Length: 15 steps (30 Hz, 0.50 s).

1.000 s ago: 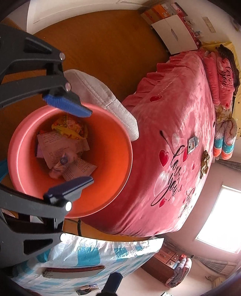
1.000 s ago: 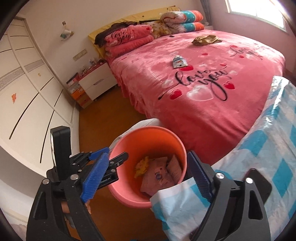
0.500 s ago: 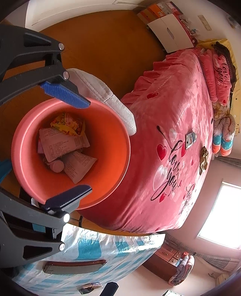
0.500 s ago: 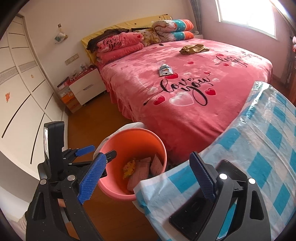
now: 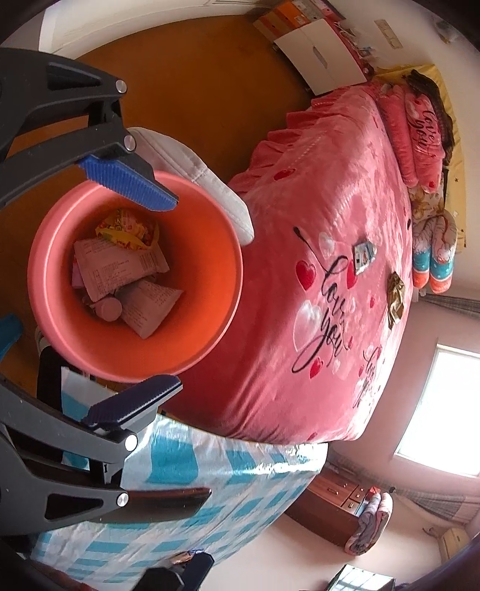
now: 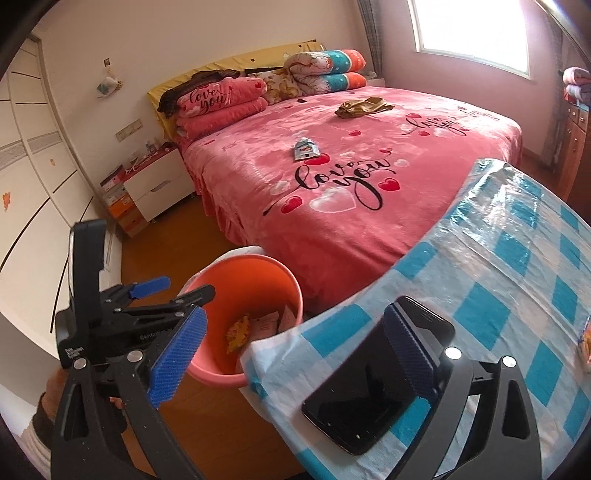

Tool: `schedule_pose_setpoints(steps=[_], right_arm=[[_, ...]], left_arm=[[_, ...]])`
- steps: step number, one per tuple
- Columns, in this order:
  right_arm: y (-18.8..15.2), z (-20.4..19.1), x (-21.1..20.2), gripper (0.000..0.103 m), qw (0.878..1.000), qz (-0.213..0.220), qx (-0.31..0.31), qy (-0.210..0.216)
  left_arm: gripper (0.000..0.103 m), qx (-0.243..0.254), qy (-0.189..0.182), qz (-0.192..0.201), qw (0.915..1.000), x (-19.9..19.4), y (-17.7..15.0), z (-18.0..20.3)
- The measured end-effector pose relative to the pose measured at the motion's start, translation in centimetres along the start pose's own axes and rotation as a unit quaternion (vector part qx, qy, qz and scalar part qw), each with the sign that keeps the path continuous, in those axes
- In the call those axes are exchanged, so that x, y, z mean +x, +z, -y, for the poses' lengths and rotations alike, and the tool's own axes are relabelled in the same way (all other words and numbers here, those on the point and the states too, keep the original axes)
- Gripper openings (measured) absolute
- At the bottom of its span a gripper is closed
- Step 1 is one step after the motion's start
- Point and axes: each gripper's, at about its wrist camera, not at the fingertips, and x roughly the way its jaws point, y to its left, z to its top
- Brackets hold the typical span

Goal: Collect trash
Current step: 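Move both open tools back over the table toward the remaining trash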

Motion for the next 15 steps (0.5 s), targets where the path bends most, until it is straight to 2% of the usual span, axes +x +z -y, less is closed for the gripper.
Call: schedule_pose_setpoints(steps=[15], right_arm=[[-2.2, 3.2, -3.9, 0.095, 0.999, 0.037, 0.028, -0.02]], left_arm=[[0.091, 0.045, -0.014, 0.016, 0.9988, -2.4, 0.3, 4.9]])
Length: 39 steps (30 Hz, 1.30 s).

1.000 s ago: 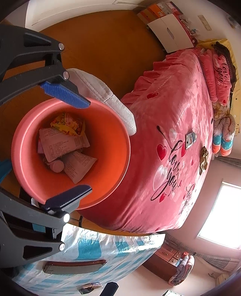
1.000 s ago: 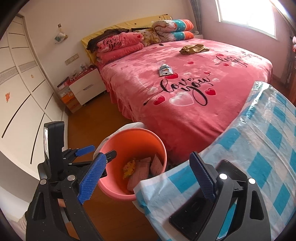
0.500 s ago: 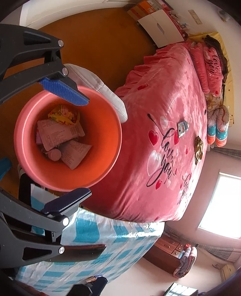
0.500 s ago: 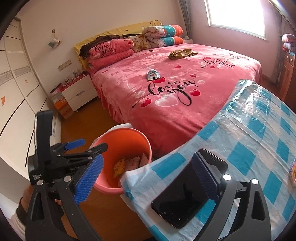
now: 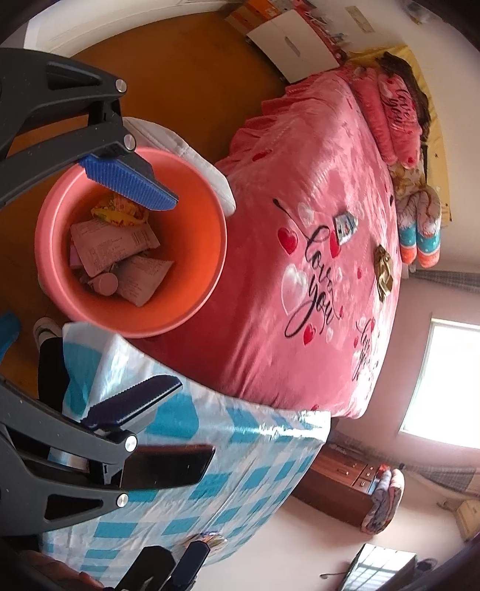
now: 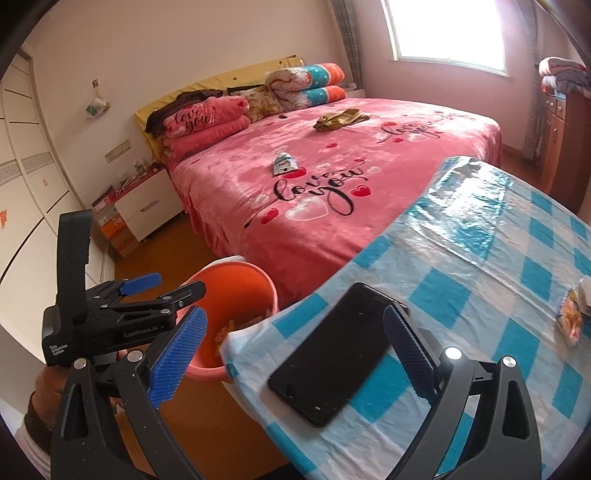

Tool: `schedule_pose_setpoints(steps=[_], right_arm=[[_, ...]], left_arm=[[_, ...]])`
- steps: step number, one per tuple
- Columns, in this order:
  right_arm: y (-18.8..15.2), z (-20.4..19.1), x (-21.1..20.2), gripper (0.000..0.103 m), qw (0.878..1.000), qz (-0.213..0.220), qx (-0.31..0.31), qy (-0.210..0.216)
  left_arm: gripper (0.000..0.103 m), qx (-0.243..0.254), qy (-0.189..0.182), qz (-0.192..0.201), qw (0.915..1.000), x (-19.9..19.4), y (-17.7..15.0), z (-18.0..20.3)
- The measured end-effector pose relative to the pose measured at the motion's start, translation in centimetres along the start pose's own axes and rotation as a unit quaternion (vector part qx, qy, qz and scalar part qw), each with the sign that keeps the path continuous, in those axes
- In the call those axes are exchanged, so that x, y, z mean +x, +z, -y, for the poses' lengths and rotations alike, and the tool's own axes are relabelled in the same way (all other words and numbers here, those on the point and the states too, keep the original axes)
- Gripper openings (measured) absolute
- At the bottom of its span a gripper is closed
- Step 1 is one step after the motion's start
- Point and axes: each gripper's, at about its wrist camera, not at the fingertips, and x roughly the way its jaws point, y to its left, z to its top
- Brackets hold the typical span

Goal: Collect trash
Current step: 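Move both open tools back over the table toward the remaining trash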

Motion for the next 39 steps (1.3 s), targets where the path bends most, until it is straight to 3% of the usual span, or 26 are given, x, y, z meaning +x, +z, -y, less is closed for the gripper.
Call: schedule_pose_setpoints(steps=[26, 39], right_arm=[[-3.7, 10.5, -6.1, 0.095, 0.99, 0.061, 0.122, -0.028], [-6.3, 17.6, -9.4, 0.095, 0.975, 0.095, 0.191, -0.065]], left_arm=[[0.091, 0.1, -0.034, -0.009, 0.9944, -1.7, -0.6, 11.2], [0.091, 0.163, -0.05, -0.015, 0.9853, -1.5, -1.3, 18.1]])
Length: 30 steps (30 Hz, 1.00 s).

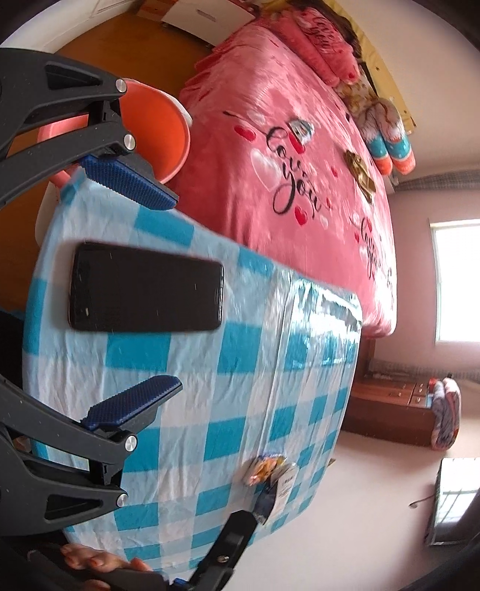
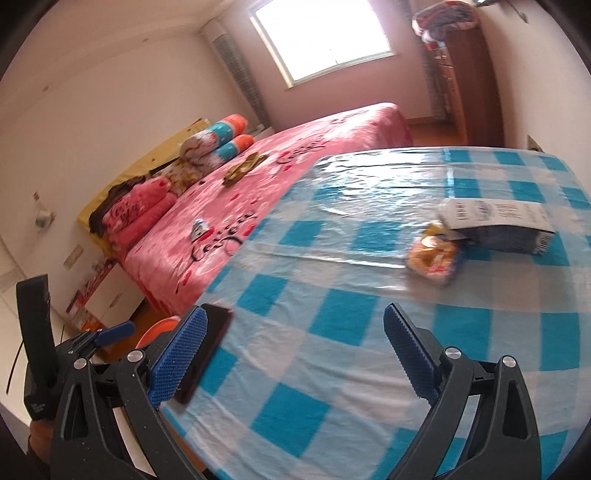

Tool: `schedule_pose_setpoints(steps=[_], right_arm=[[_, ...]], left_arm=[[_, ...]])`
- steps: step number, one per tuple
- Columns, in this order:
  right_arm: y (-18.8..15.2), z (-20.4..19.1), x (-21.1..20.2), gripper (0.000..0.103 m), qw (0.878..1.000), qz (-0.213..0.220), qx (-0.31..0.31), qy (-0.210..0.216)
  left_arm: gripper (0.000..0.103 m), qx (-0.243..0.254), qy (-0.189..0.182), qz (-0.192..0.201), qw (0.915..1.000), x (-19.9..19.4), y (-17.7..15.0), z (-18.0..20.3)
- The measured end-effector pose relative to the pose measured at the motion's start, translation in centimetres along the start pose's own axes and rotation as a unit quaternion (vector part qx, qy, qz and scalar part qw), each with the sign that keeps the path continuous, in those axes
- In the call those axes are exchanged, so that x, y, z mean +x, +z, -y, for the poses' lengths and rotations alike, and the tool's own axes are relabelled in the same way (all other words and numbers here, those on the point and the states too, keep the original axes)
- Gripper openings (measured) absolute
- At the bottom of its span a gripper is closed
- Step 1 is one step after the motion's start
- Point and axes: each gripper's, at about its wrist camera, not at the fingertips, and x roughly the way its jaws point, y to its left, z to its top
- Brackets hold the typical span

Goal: Collect trash
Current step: 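Move both open tools back over the table toward the remaining trash, then lower the left gripper around the yellow snack cake packet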

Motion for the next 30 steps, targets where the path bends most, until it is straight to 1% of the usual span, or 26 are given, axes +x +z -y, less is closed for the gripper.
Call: schedule_pose_setpoints(steps=[3, 7, 11, 15, 19, 23, 26, 28, 30], right_arm=[[0.2, 2.2, -0.7, 0.095, 1.0, 0.01, 0.019, -0.013], [0.2, 5.6, -1.6, 0.095, 0.998, 0.025, 0.045, -0.043], [0.4, 9.8, -2.3, 0.095, 0.993, 0.034, 0.095, -0.068], [0.3, 13.1, -2.8, 0.095, 0.987, 0.04, 0.126, -0.094], [0.4, 15.1, -3.6, 0.095, 0.982, 0.052, 0.134, -0.126], [0.4, 16.8, -3.9, 0.095, 0.979, 0.053, 0.15, -0.125], [0.3, 18.0, -4.2, 0.095, 0.977, 0.053, 0.164, -0.127], [0.1, 18.6, -4.5, 0.095, 0.974, 0.056, 0.173, -0.134], [0.0, 19.3, -4.8, 0.095, 0.971, 0.06, 0.18, -0.144]], left_arm=[[0.091, 0.016, -0.006, -0.003, 0.9998, 0.5, 0.3, 1.7], [0.091, 0.034, -0.018, -0.007, 0.9992, 1.2, 0.8, 4.0], [0.091, 0.055, -0.032, -0.009, 0.9979, 2.1, 1.6, 6.7], [0.091, 0.076, -0.052, -0.006, 0.9957, 3.0, 2.6, 9.6], [0.091, 0.099, -0.076, -0.005, 0.9921, 4.1, 3.6, 13.1], [0.091, 0.123, -0.091, 0.0, 0.9882, 5.3, 5.0, 16.0], [0.091, 0.139, -0.121, 0.007, 0.9829, 6.1, 7.0, 18.3], [0.091, 0.152, -0.128, 0.012, 0.98, 6.7, 8.2, 19.6], [0.091, 0.158, -0.127, 0.016, 0.9791, 7.6, 9.8, 21.1]])
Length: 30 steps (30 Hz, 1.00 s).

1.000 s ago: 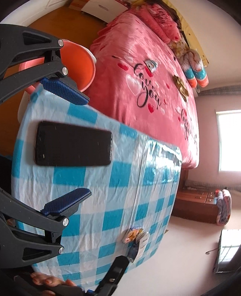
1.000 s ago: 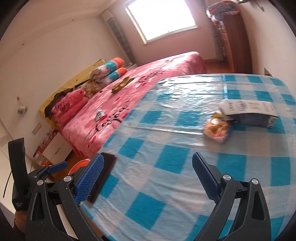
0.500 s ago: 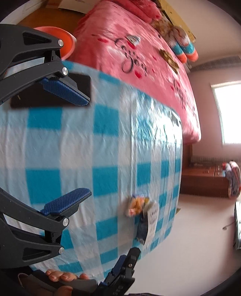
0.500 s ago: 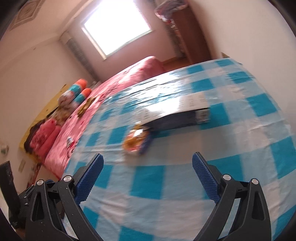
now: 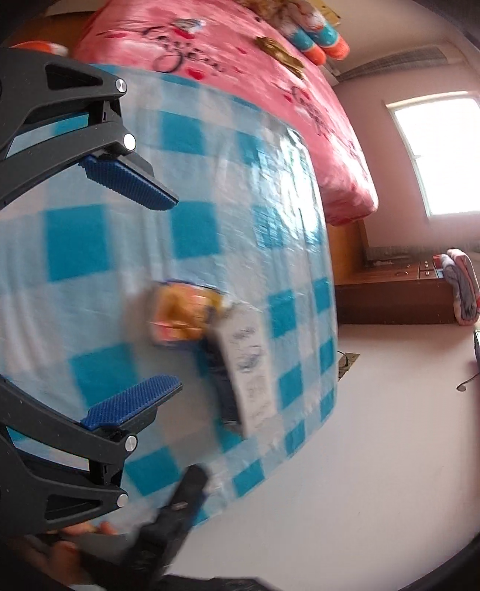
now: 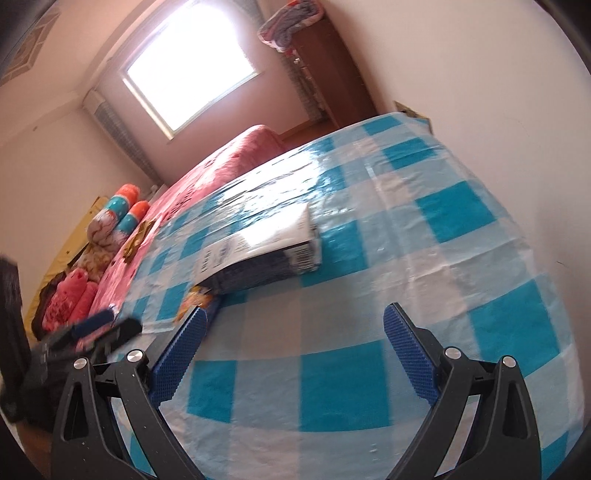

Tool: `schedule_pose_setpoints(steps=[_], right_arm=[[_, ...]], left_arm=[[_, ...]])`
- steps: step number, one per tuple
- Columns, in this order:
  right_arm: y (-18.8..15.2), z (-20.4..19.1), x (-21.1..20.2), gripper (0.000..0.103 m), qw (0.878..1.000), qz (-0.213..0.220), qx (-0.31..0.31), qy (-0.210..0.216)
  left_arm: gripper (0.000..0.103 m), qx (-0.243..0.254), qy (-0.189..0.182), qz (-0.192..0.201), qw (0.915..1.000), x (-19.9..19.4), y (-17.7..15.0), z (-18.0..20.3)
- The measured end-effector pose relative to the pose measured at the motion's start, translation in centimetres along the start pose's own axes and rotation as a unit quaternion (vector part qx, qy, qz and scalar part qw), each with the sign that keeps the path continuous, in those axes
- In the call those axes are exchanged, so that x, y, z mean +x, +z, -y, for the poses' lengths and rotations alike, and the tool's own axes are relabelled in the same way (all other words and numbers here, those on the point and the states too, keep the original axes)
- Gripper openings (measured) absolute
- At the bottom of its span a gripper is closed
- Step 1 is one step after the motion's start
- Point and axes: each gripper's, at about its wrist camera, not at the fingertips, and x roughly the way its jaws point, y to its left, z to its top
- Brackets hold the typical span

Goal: Collect trash
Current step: 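Lower the left gripper around the yellow snack cake packet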

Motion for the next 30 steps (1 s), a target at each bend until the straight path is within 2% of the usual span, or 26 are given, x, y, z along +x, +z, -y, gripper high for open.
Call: schedule_pose_setpoints(steps=[6, 8, 12, 15, 17, 21, 30], right_arm=[[0.6, 1.4, -0.3, 0.095, 1.0, 0.012, 0.008, -0.012], [0.7, 1.6, -0.4, 0.095, 1.0, 0.014, 0.007, -0.013], [0.9, 1.7, -0.6, 0.095, 1.0, 0.016, 0.004, -0.014], [1.0, 2.0, -0.8, 0.095, 1.0, 0.018, 0.01, -0.01], [1.1, 2.2, -0.8, 0.095, 1.0, 0.017, 0.012, -0.009], [1.2, 2.5, -0.8, 0.095, 1.0, 0.017, 0.02, -0.005], [1.2, 3.4, -0.9, 0.095, 0.999, 0.015, 0.035, -0.008]], left_arm=[[0.091, -0.034, 0.01, -0.004, 0.9994, 4.9, 4.9, 0.1], [0.091, -0.053, 0.024, -0.021, 0.998, 7.3, 6.2, -0.4], [0.091, -0.077, 0.062, -0.053, 0.9937, 10.5, 7.3, -1.5], [0.091, -0.075, 0.068, -0.079, 0.9917, 11.9, 7.2, -1.5], [0.091, -0.055, 0.075, -0.089, 0.9917, 12.0, 6.6, -0.9], [0.091, -0.029, 0.062, -0.092, 0.9934, 10.7, 5.3, 0.5], [0.091, 0.042, -0.004, -0.096, 0.9945, 6.3, 1.1, 5.7]])
